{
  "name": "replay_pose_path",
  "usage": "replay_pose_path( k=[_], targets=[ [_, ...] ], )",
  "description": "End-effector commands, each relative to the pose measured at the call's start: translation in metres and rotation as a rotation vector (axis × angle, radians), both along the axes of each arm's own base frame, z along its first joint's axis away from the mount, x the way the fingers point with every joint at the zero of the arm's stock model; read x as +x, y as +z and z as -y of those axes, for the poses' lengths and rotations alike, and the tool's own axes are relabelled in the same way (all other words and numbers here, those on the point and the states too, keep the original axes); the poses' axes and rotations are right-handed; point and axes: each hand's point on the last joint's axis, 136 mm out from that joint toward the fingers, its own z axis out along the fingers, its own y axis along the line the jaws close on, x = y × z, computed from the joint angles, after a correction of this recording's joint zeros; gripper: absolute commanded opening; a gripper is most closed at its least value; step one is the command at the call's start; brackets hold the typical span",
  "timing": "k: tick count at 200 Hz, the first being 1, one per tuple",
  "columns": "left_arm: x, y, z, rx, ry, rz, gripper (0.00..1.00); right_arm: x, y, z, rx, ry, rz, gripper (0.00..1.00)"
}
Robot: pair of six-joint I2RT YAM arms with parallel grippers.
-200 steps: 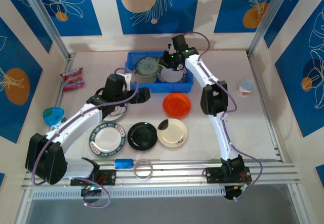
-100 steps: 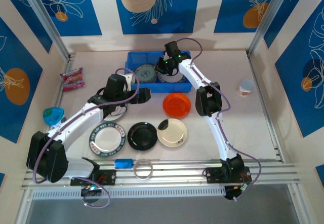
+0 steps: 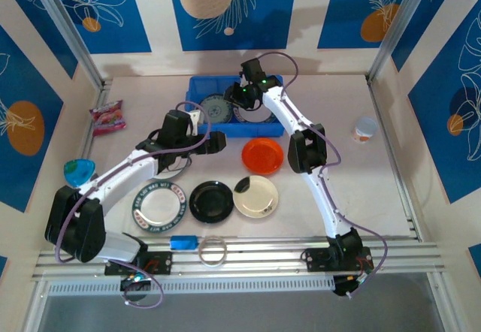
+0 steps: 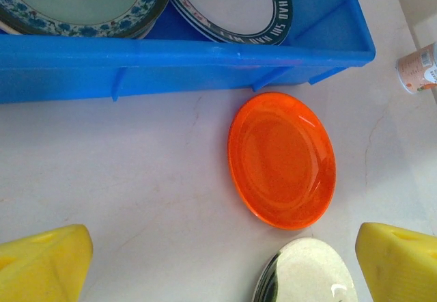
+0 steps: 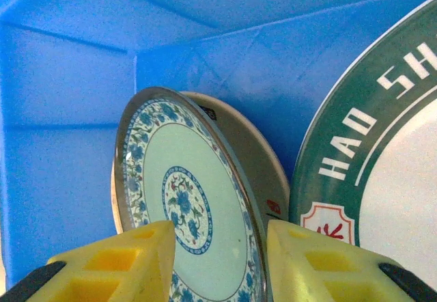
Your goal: Place the plates into the plastic bin on the countertop
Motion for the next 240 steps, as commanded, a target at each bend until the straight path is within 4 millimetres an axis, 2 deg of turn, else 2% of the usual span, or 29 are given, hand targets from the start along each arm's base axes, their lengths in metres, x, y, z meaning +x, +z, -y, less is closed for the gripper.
replay_pose_path(
  k=[1,53,93,125,157,172,190,217,240],
  targets=[
    [0.003,0.002,0.001,-0.02,-0.001,0.006,0.98,-0.006,0.001,-0.004,-0.017,0.024,0.0,0.41],
    [0.004,0.003,0.0,-0.012,0.0,0.008,0.99,-0.003,0.001,0.0,-0.029,0.006,0.003,0.41],
    [0.008,0.003,0.003,-0.02,-0.008,0.011,0.99,-0.001,0.021,0.001,-0.009,0.026,0.039,0.4],
    [0.011,0.001,0.009,-0.037,-0.017,0.006,0.99,0.003,0.059,0.012,-0.003,0.037,0.121,0.38],
    [0.013,-0.004,0.012,-0.04,-0.025,0.0,0.99,0.0,0.118,0.033,-0.013,0.035,0.238,0.38],
    [0.014,-0.006,0.013,-0.039,-0.03,0.003,0.99,-0.008,0.148,0.046,-0.045,0.034,0.301,0.38],
    [0.015,-0.01,0.014,-0.039,-0.036,0.001,0.99,-0.025,0.172,0.061,-0.072,0.022,0.339,0.38],
    [0.018,-0.013,0.018,-0.05,-0.045,0.005,0.99,-0.062,0.195,0.075,-0.034,0.019,0.376,0.38],
    [0.021,-0.017,0.021,-0.051,-0.053,-0.004,0.99,-0.101,0.198,0.086,-0.02,0.024,0.373,0.43]
  ],
)
